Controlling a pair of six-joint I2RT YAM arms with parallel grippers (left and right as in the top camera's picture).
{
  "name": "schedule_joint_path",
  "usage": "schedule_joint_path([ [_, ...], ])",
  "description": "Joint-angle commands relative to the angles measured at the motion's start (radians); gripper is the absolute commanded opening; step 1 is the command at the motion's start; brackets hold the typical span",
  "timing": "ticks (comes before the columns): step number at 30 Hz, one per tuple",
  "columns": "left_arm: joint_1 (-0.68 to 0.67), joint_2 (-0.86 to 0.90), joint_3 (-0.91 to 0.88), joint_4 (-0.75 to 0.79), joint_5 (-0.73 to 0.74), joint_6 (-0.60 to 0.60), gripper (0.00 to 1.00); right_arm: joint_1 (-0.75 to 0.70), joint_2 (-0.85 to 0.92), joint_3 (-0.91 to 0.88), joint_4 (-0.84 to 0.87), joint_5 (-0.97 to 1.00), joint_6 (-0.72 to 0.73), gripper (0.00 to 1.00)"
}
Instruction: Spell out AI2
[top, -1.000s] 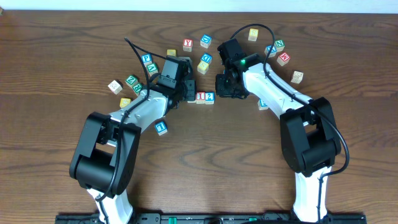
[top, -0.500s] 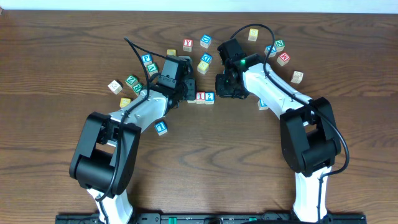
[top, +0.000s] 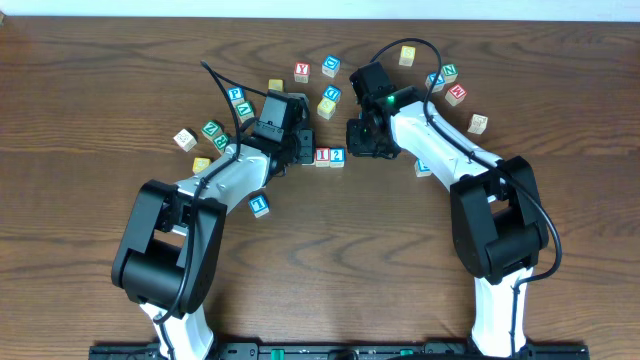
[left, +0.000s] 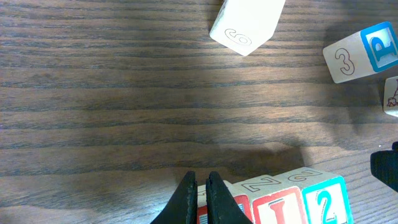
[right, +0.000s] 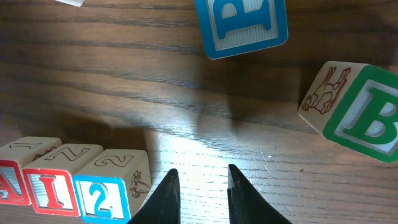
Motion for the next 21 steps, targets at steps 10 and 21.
schedule_joint_path([
  [10, -0.003, 0.007, 0.013, -0.003, -0.008, 0.014, 0.08, 0.002, -0.008, 0.012, -0.001, 0.008, 0.0, 0.21],
  [21, -0.003, 0.007, 0.013, -0.016, -0.008, 0.014, 0.07, 0.002, -0.008, 0.012, 0.0, 0.009, 0.0, 0.21],
])
